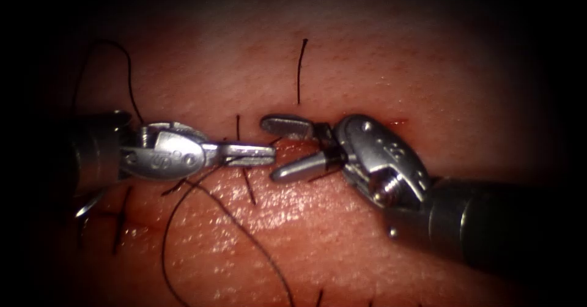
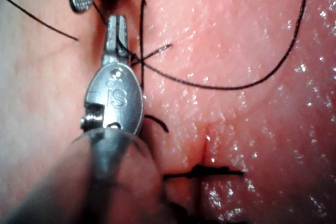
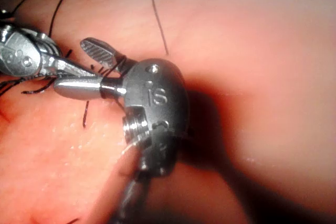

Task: Wound Closure
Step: Wrap suture twice around right hand, counter-clockwise, then pick up suture tail with right grasper

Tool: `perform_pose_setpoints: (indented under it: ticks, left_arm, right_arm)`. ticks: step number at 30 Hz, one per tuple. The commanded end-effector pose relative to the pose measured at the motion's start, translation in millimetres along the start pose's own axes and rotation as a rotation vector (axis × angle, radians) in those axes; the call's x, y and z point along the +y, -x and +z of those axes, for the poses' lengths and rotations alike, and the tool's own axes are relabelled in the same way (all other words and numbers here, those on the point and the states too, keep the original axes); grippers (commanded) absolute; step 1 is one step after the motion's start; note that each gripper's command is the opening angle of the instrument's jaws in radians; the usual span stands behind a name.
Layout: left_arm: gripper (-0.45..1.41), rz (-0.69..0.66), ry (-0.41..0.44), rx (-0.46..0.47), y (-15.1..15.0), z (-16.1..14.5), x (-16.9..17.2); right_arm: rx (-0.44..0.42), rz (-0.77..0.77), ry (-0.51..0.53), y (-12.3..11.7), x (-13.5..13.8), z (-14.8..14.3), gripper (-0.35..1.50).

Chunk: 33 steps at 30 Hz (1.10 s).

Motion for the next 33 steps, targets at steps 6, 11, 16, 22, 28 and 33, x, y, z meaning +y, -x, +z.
perform_pose_setpoints:
  ticks: [6,11,16,22,28,33]
  left_arm:
    - [-0.45,0.013,-0.014,-0.033,-0.1,1.1,1.4]
    - [-0.45,0.019,-0.007,-0.055,-0.3,1.5,2.3]
    - [-0.45,0.014,-0.008,-0.073,-1.2,2.1,3.3]
    - [-0.45,0.025,-0.009,-0.085,-2.7,3.6,3.5]
    - [-0.45,0.033,-0.018,-0.086,-4.0,5.0,2.4]
    - [-0.45,0.026,-0.024,-0.085,-4.4,5.5,0.5]
  right_arm:
    - [0.007,0.038,0.19,-0.5,0.7,-0.3,0.74]
    - [0.017,0.059,0.269,-0.8,0.9,-0.7,0.59]
    - [0.008,0.086,0.389,-0.9,1.1,-0.9,0.58]
    - [-0.015,0.056,0.482,-0.6,1.7,-1.0,0.76]
    - [-0.056,0.032,0.542,-0.2,2.3,-1.3,0.88]
    - [-0.055,0.028,0.567,-0.7,3.4,-1.1,0.88]
